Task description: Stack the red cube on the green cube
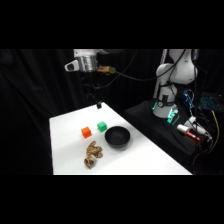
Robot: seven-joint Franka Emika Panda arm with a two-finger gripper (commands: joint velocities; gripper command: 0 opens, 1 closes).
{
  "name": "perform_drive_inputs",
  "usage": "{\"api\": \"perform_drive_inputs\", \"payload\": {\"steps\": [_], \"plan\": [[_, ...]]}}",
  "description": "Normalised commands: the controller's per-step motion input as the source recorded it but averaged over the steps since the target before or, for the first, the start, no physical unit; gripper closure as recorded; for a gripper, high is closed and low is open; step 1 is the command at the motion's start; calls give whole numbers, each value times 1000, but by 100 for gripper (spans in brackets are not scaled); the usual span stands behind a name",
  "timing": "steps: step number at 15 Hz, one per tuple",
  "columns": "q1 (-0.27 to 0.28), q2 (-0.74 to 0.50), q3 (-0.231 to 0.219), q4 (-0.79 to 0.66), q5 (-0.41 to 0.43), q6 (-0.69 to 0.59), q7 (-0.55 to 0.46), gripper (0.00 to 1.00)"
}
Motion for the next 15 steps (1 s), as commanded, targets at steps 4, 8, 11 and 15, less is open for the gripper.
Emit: {"api": "perform_drive_inputs", "payload": {"steps": [4, 8, 11, 15], "plan": [[-37, 33, 23, 41, -22, 54, -6, 0], [-76, 179, -4, 253, -20, 125, -52, 0], [-87, 290, -8, 404, -28, 90, -85, 0], [-102, 366, -5, 479, -38, 50, -126, 0]]}}
